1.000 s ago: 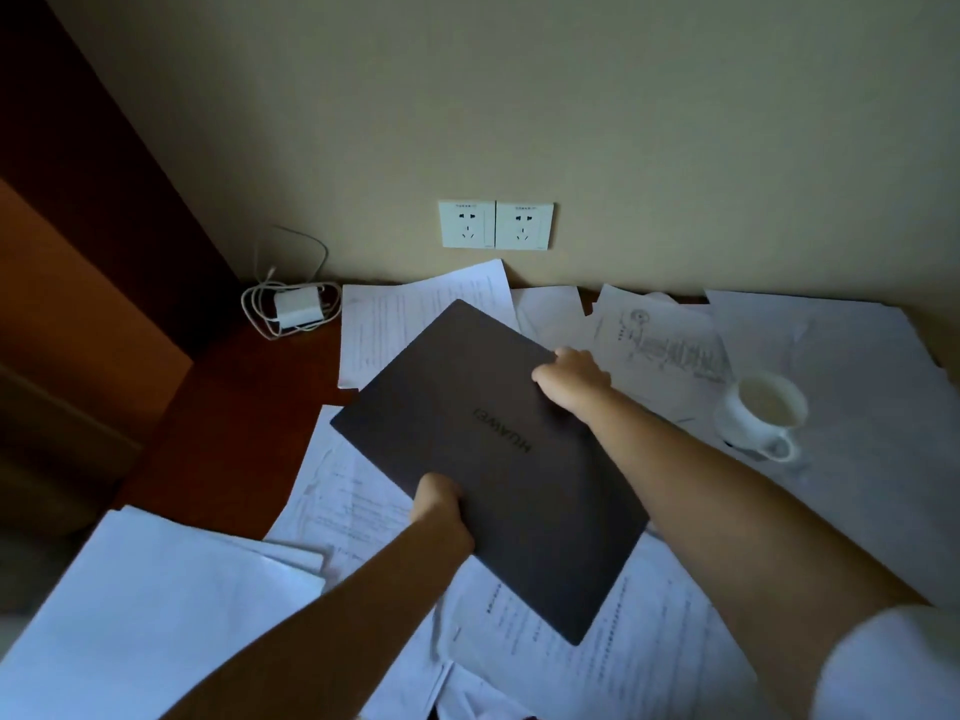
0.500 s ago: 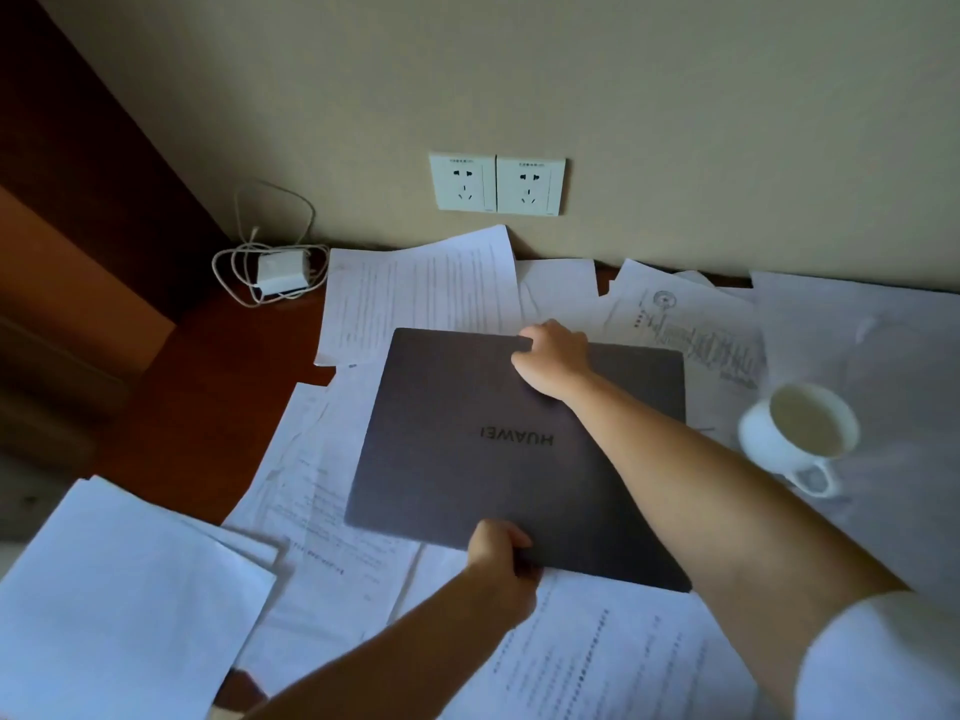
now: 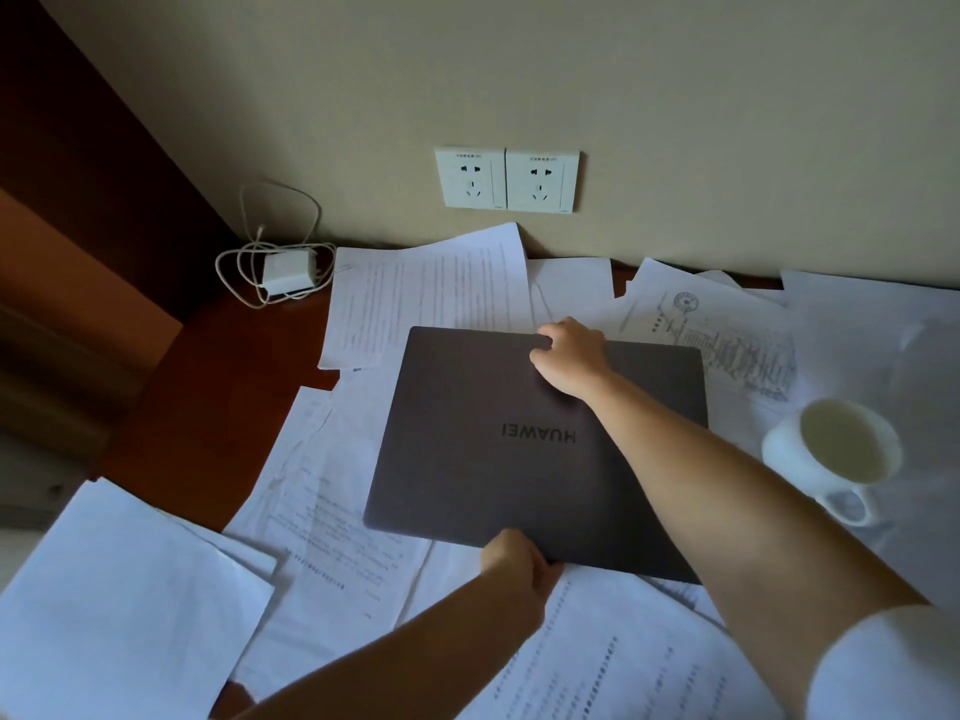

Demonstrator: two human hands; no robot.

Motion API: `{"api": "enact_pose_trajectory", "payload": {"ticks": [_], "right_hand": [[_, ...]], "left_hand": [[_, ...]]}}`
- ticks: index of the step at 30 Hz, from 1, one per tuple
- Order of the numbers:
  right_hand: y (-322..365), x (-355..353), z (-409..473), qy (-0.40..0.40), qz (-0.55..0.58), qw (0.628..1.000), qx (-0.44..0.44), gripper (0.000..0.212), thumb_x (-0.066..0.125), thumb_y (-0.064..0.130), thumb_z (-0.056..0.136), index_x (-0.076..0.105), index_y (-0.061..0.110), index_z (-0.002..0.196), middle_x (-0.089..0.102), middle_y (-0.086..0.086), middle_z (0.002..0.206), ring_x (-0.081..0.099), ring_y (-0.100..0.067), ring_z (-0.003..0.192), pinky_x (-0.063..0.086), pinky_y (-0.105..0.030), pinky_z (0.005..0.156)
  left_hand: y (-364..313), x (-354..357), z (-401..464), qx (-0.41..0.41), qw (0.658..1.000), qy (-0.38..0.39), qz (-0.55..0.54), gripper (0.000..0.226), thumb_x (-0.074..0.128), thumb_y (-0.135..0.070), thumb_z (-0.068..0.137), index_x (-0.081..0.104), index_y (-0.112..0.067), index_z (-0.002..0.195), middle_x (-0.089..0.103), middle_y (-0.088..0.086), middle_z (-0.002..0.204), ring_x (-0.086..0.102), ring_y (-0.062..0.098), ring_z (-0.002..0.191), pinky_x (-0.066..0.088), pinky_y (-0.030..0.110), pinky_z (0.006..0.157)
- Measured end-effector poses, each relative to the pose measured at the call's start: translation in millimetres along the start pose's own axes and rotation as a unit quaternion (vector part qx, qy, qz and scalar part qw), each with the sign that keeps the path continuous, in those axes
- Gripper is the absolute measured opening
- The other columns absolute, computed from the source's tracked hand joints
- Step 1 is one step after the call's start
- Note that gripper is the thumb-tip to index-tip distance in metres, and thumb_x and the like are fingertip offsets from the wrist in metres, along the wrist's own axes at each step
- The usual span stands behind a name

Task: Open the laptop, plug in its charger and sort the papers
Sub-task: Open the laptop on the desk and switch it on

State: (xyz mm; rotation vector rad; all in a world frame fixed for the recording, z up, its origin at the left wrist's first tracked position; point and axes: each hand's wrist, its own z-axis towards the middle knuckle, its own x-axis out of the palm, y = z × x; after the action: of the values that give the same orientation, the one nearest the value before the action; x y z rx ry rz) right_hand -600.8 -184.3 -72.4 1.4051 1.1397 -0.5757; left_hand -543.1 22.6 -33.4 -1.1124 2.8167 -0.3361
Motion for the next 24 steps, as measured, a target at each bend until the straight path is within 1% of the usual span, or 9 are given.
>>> {"api": "enact_pose_trajectory", "payload": {"ticks": [3,6,8,13,15,17,20,22,24], "right_hand": [[-6.7,4.3,-0.8,0.005,-0.004,1.0,0.013,0.032,0.046,0.025,0.088,0.06,0.011,0.112,0.055,-0.008,0.114,0.054,-0.028,0.104,0.037,-0.037,0.094],[-7.3,6.3,-0.2,-0.001,-0.006,1.0,0.012,0.036,0.046,0.029,0.091,0.058,0.012,0.121,0.055,-0.008,0.12,0.053,-0.028,0.109,0.036,-0.038,0.097],[-6.3,6.6,0.3,-0.004,-0.014,1.0,0.009,0.04,0.045,0.033,0.092,0.055,0.013,0.126,0.054,-0.008,0.123,0.052,-0.028,0.112,0.036,-0.038,0.099],[-6.8,15.5,-5.0,-0.016,-0.049,0.999,-0.001,0.05,0.044,0.046,0.093,0.05,0.013,0.13,0.052,-0.007,0.128,0.046,-0.028,0.12,0.034,-0.039,0.104],[-3.8,18.7,-11.6,-0.022,-0.059,0.998,-0.016,0.052,0.045,0.047,0.092,0.046,0.011,0.13,0.05,-0.007,0.13,0.043,-0.027,0.123,0.033,-0.039,0.105],[1.0,19.6,-22.5,-0.011,-0.062,0.998,-0.028,0.056,0.047,0.045,0.092,0.039,0.011,0.135,0.043,-0.007,0.137,0.035,-0.027,0.132,0.029,-0.04,0.11],[7.4,18.9,-44.7,0.031,-0.053,0.998,-0.028,0.063,0.05,0.039,0.093,0.028,0.013,0.145,0.018,-0.008,0.155,0.011,-0.026,0.145,0.018,-0.04,0.117],[11.4,19.8,-61.2,0.06,-0.048,0.997,-0.027,0.065,0.052,0.035,0.094,0.023,0.013,0.148,0.008,-0.006,0.158,0.003,-0.024,0.147,0.014,-0.038,0.117],[15.4,21.3,-77.2,0.077,-0.055,0.995,-0.034,0.065,0.053,0.032,0.094,0.024,0.014,0.148,0.008,-0.004,0.159,0.004,-0.023,0.147,0.016,-0.037,0.117]], "left_hand": [[-6.2,-1.0,7.5,-0.008,1.0,0.008,0.014,0.03,0.027,0.019,0.08,0.052,0.003,0.082,0.048,0.015,0.079,0.059,0.035,0.07,0.057,0.037,0.06],[-11.0,-3.4,10.6,-0.016,0.999,0.025,0.037,0.033,0.024,0.022,0.08,0.05,0.002,0.084,0.048,0.015,0.079,0.063,0.042,0.083,0.058,0.042,0.077],[-12.6,-4.8,11.9,-0.026,0.998,0.034,0.048,0.037,0.022,0.026,0.078,0.048,0.001,0.084,0.051,0.017,0.091,0.062,0.045,0.095,0.058,0.045,0.077],[-16.6,-10.2,20.2,-0.035,0.996,0.056,0.066,0.037,0.023,0.024,0.076,0.048,0.004,0.094,0.056,0.024,0.105,0.063,0.044,0.089,0.057,0.045,0.053],[-19.4,-15.8,21.8,-0.039,0.993,0.066,0.085,0.034,0.025,0.022,0.077,0.05,0.006,0.093,0.059,0.028,0.105,0.064,0.044,0.09,0.058,0.046,0.055],[-21.9,-20.5,19.7,-0.026,0.993,0.067,0.09,0.03,0.025,0.021,0.079,0.049,0.006,0.088,0.058,0.027,0.099,0.064,0.043,0.092,0.06,0.046,0.065],[-23.4,-25.6,16.5,0.023,0.997,0.042,0.067,0.026,0.025,0.021,0.082,0.045,0.006,0.083,0.055,0.024,0.091,0.06,0.038,0.079,0.053,0.048,0.081],[-24.6,-29.3,16.1,0.046,0.996,0.032,0.074,0.026,0.026,0.02,0.083,0.047,0.005,0.09,0.054,0.024,0.093,0.058,0.036,0.075,0.053,0.047,0.085],[-27.4,-35.1,16.1,0.053,0.994,0.037,0.089,0.034,0.029,0.019,0.083,0.048,0.004,0.107,0.055,0.025,0.102,0.06,0.036,0.079,0.055,0.043,0.08]]}}
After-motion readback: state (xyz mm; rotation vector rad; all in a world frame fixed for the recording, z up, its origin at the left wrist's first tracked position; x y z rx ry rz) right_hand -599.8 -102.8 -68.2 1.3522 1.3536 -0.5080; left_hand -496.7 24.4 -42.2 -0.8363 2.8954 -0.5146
